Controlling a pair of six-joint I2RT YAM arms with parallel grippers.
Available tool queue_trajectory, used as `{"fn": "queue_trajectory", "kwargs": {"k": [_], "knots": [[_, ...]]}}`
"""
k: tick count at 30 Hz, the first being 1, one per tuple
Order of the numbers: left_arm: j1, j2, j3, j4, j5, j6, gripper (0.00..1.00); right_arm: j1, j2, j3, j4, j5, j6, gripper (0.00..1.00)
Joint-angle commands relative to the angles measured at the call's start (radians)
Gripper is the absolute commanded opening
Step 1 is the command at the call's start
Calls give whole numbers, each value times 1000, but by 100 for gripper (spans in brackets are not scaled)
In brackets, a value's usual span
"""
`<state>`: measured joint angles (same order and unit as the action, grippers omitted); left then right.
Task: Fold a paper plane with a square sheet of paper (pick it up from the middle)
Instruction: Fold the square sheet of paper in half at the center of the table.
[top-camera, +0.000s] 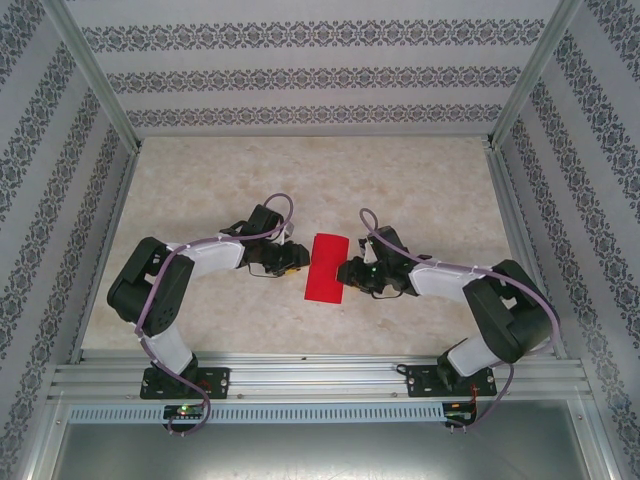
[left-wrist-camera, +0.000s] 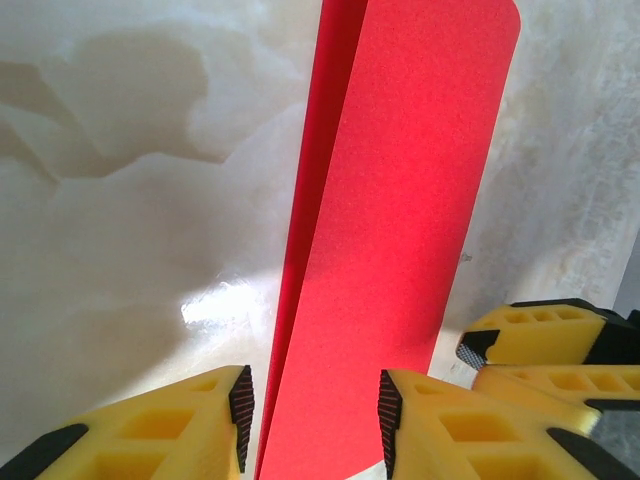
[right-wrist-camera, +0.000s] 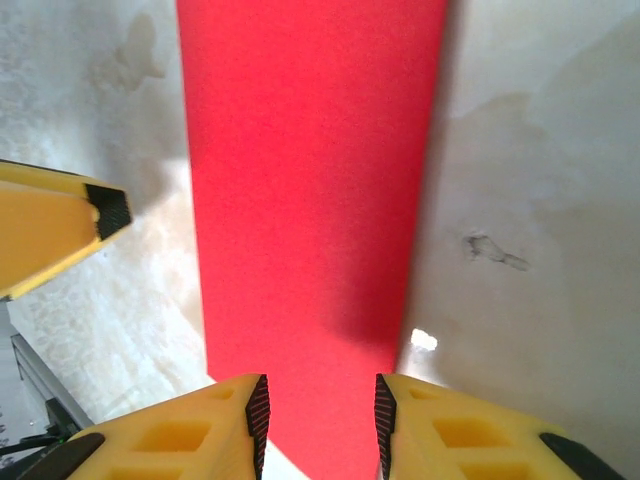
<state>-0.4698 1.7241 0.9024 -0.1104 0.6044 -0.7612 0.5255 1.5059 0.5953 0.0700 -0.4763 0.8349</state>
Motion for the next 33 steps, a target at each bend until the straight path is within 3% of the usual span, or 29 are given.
{"fn": "queue_trajectory", "kwargs": {"k": [1,6,21,25,29,33], "knots": [[0,21,1,21,37,-22,41,-12,-36,-15,-9,19,-1,36],[-3,44,15,35,60,-20,41,-7,6,-1,34,-26,18,36],[-7,90,59,1,104,14,42,-14,127,-23,56,-4,8,35],[-7,41,28,8,25,-2,41,-18,43,-15,1,13,8,35],[-8,37,30,10,24,-3,40,-17,-56,-12,-16,47,5,35],[-7,54,43,10,41,-2,40,-11,-30,-18,68,-14,33,35]]}}
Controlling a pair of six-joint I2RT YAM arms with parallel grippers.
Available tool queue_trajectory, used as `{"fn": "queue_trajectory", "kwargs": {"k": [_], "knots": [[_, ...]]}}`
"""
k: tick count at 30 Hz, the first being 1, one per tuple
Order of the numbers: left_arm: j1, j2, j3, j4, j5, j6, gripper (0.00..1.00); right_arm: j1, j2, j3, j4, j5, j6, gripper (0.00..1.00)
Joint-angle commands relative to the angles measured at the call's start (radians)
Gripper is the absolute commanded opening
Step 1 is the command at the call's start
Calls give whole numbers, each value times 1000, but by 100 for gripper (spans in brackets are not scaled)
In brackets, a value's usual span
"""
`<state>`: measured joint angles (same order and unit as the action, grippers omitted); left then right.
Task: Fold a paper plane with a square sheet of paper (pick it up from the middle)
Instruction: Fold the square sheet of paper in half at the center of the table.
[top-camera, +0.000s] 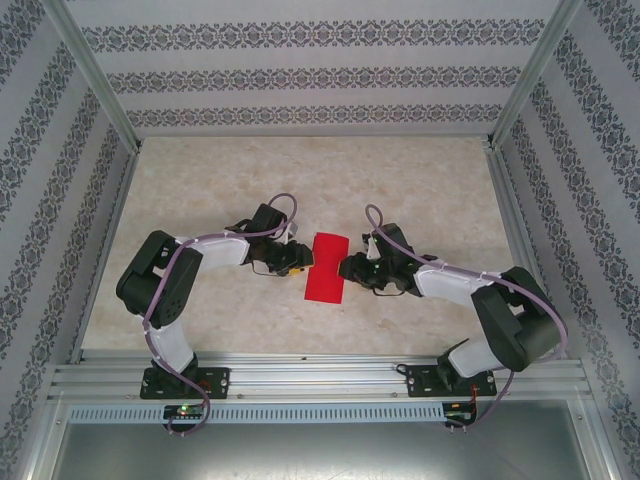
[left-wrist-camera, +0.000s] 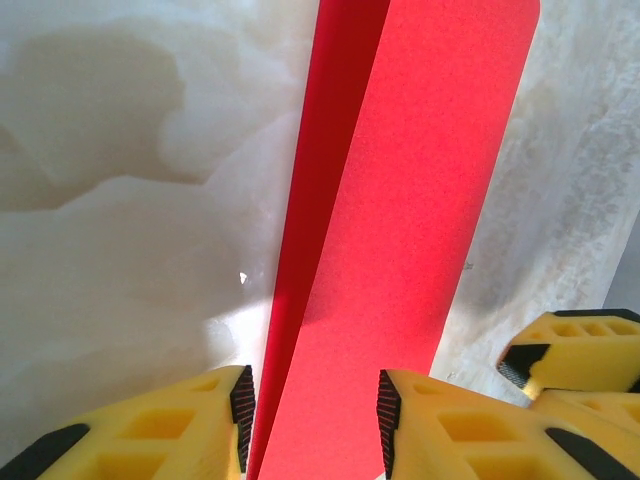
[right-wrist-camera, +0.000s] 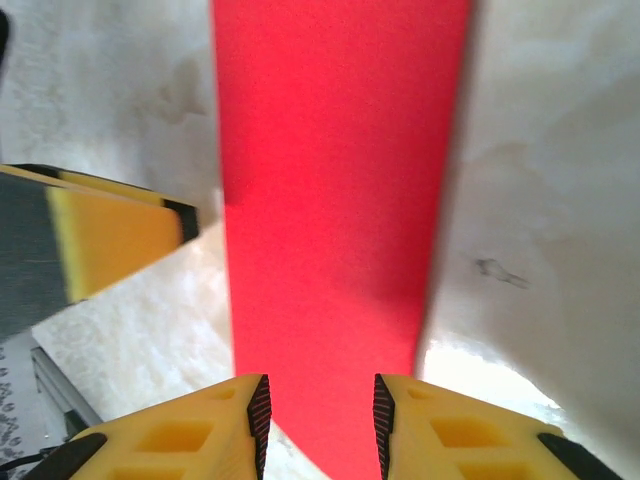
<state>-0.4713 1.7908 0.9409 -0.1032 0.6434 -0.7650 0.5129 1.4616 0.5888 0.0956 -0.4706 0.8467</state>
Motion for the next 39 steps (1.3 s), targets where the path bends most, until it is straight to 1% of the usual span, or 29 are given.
{"fn": "queue_trajectory", "kwargs": {"k": [1,4,10,18,22,28,34,37,39], "knots": [[-7,-6,8,4,6,-1,41,2,33,-6,46,-26,28,35],[-9,6,6,18,18,-5,41,6,80,-15,108,-46,56,35],[-9,46,22,42,70,-6,42,6,134,-19,99,-40,35,34],[-9,54,27,30,66,2,43,1,169,-32,62,-21,8,34],[-10,54,30,41,92,-1,42,-1,173,-27,44,-16,2,34],[-12,52,32,61,143,4,38,-2,168,-24,28,-7,-4,34],[-12,54,12,120,181,-21,29,-2,169,-18,38,-15,-3,35],[-12,51,7,129,190,-24,28,-2,164,-12,38,-24,-5,35],[-13,48,7,120,190,-20,26,-2,163,-8,36,-26,-4,35]]}}
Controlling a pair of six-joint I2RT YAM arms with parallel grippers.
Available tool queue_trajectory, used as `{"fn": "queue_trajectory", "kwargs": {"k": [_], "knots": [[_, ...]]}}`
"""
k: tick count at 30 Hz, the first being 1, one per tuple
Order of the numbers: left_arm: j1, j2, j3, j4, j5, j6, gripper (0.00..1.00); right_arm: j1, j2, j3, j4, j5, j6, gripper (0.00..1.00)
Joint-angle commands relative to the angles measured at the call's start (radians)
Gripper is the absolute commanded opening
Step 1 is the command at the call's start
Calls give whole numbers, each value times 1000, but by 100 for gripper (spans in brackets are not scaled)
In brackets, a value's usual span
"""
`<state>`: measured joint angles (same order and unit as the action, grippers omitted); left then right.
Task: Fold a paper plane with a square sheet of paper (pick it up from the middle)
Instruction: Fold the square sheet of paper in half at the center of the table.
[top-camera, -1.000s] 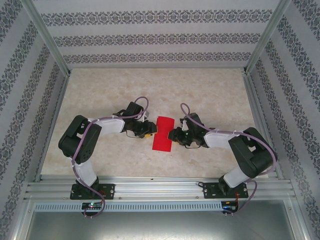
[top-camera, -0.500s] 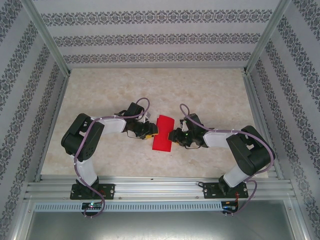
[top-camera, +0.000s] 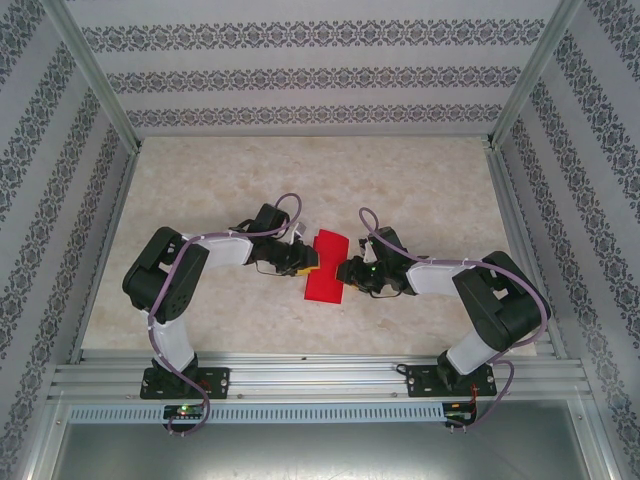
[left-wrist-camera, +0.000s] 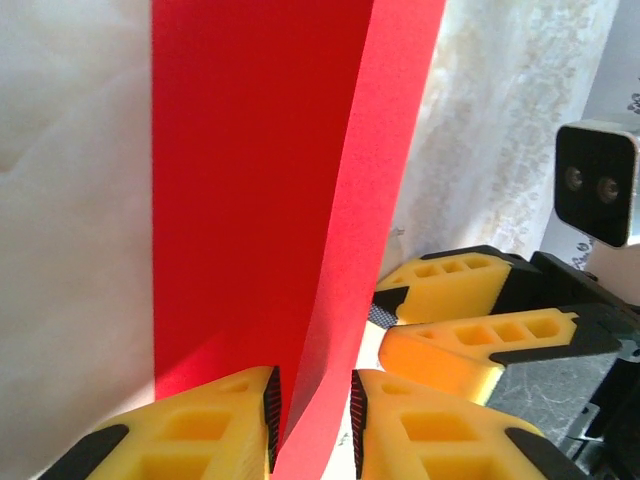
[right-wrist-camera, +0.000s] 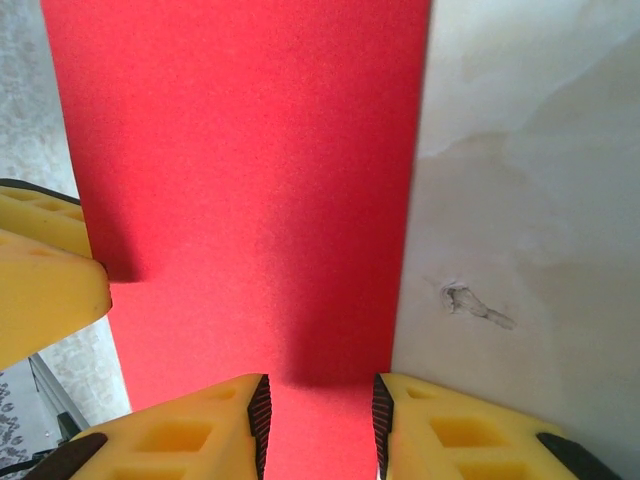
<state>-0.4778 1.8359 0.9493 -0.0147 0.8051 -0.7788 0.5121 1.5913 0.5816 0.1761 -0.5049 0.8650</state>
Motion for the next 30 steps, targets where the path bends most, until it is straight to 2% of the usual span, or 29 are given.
{"fn": "queue_trajectory", "kwargs": {"k": [1,9,15,18,23,26,30], "knots": [[-5,2,-2,31,29,-4,26,0,32,0,-41,7,-20,36],[-6,4,-5,24,47,8,23,5,31,-5,-4,-4,2,36],[-5,9,4,9,44,27,12,8,0,1,10,-6,21,37],[-5,6,9,-10,40,48,7,14,-62,-2,-4,17,19,39],[-2,39,55,-78,34,115,0,27,-217,0,-139,147,-22,49],[-3,64,93,-158,26,174,0,28,-318,-21,-166,228,-19,56],[2,68,129,-230,16,219,0,35,-392,-40,-140,299,-54,58]]}}
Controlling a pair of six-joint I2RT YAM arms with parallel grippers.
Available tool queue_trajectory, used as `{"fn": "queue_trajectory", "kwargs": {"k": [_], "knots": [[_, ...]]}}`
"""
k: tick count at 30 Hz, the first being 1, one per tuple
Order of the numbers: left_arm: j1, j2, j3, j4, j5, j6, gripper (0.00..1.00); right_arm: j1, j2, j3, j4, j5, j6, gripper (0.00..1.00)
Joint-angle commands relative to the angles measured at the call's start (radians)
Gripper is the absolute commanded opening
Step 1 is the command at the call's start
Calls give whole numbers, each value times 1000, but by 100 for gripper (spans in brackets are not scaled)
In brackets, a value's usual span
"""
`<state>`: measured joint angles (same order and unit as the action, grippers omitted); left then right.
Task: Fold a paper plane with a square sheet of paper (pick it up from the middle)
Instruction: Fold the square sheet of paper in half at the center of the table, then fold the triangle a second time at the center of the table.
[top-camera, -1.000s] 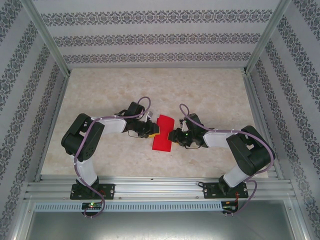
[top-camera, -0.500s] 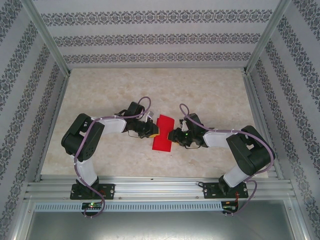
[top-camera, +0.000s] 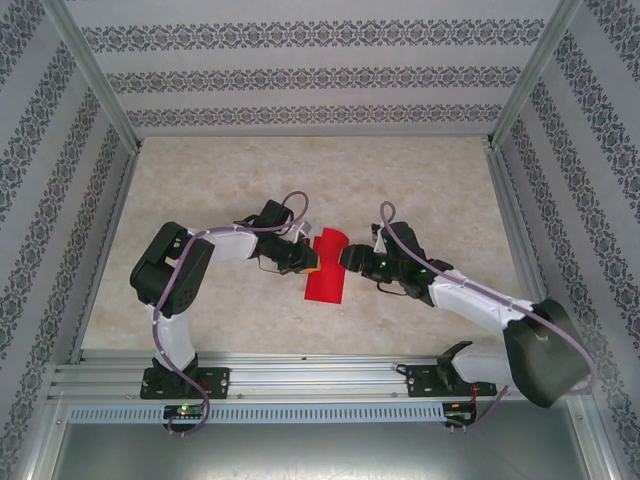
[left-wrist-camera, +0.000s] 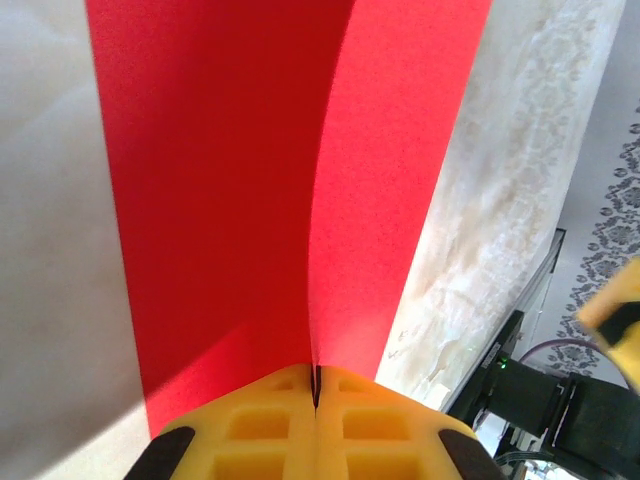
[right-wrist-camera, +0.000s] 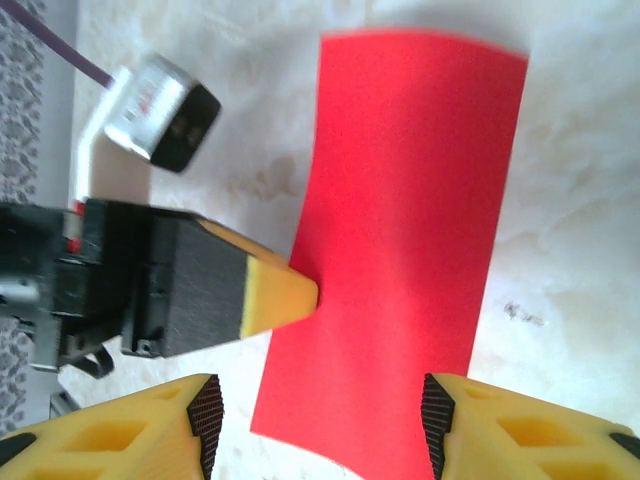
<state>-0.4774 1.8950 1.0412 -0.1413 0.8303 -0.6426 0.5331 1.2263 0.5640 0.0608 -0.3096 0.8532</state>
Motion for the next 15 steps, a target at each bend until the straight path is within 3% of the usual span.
{"fn": "queue_trajectory", "kwargs": {"k": [1,5,11,15], "knots": [[4,5,37,-109,-7,89,0,17,-32,-28,-3,106,-65,58],[30,8,53,-187,-17,136,0,51,-59,-24,-1,164,-154,57],[69,-15,4,-163,11,106,0,73,-14,53,-130,102,-214,58],[69,-37,-14,-148,25,79,0,166,25,104,-188,120,-269,57]]}}
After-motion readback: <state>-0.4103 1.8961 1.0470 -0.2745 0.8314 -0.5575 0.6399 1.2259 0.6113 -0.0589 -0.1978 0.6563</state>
